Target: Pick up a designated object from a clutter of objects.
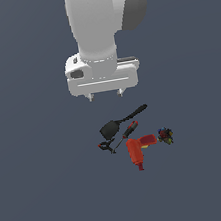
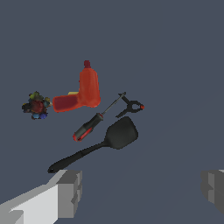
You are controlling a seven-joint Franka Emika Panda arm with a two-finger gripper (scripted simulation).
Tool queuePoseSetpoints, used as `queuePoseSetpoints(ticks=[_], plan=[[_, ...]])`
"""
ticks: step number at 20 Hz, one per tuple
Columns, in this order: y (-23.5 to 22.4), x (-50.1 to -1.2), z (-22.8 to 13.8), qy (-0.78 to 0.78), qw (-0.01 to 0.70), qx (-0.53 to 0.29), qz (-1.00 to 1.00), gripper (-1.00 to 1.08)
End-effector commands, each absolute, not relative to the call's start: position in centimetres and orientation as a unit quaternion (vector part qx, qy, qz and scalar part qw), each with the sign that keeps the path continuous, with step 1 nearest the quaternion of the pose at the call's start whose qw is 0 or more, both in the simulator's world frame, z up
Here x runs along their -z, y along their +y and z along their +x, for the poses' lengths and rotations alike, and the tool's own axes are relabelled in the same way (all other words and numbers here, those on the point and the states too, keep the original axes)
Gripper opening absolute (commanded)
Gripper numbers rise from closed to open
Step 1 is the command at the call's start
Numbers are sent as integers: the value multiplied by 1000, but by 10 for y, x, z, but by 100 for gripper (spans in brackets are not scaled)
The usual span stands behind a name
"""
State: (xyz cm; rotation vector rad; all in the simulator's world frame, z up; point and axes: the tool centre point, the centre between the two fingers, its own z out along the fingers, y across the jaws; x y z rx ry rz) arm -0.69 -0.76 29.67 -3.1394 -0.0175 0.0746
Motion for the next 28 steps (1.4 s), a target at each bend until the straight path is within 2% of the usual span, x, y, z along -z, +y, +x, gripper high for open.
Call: queuePoseSetpoints(ticks=[1,16,28], plan=[[-8,-297,-7,-6,1,-24,-1000,100],[14,-282,-11,-32,9,-40,-999,100],[46,-252,10,3,0,-34,-999,100]])
